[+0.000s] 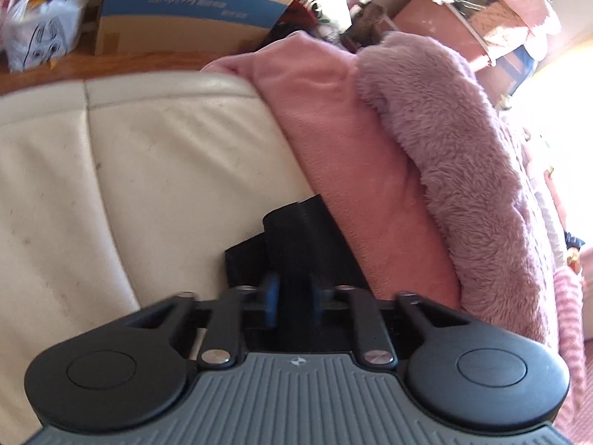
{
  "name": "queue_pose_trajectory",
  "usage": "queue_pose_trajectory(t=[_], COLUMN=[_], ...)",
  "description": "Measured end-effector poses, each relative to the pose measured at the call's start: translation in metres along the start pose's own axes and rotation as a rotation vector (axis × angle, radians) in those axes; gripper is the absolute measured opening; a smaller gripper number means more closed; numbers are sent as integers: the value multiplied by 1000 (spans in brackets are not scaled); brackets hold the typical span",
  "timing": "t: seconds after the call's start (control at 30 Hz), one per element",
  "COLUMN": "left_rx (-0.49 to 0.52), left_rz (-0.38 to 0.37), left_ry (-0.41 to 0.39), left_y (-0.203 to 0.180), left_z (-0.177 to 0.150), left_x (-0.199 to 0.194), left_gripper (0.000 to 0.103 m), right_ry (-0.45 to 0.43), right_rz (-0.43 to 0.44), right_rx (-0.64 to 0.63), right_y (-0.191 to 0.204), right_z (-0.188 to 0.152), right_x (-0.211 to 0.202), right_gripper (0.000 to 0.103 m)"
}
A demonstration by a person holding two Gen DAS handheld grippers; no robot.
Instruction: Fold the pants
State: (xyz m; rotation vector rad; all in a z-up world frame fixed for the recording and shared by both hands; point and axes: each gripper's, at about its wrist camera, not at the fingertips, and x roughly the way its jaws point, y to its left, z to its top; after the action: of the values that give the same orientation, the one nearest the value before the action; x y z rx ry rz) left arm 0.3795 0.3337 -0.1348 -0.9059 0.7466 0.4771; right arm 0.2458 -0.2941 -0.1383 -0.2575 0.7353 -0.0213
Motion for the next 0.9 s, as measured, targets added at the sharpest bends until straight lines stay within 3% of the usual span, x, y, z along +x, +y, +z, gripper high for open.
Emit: queue_pose_trajectory(t=[0.07, 0.2, 0.3, 0.37, 0.43, 0.5, 0.6, 0.67, 0.9], left_rx=[123, 459, 673, 766, 813, 800, 745, 775, 1268], left_rz=[21, -50, -140, -154, -169, -192, -188, -168, -81], left_ry=[-38, -42, 97, 172, 169, 150, 113, 107, 219], left_y=[-22, -75, -110, -122, -125, -122, -115, -115, -150], left_z=[-5, -30, -55, -73, -80, -77, -61, -53, -78], left_x=[-6, -12, -3, 2, 0, -5, -7, -5, 24], left_gripper=[2, 1, 4, 17, 38, 45, 45, 45, 47], right_ry=[5, 13, 13, 11, 9, 6, 5, 7, 19], right_rz=[-1, 2, 14, 19, 22, 20, 13, 9, 6], right_rx=[4, 10, 4, -3, -7, -9, -8, -6, -8], right_y=[-1, 0, 4, 6, 7, 6, 4, 3, 5], right_z=[-1, -3, -2, -2, -2, -2, -3, -3, -4], right_x=[1, 4, 6, 7, 6, 5, 5, 7, 12], right_gripper=[43, 43, 43, 43, 43, 44, 44, 44, 44])
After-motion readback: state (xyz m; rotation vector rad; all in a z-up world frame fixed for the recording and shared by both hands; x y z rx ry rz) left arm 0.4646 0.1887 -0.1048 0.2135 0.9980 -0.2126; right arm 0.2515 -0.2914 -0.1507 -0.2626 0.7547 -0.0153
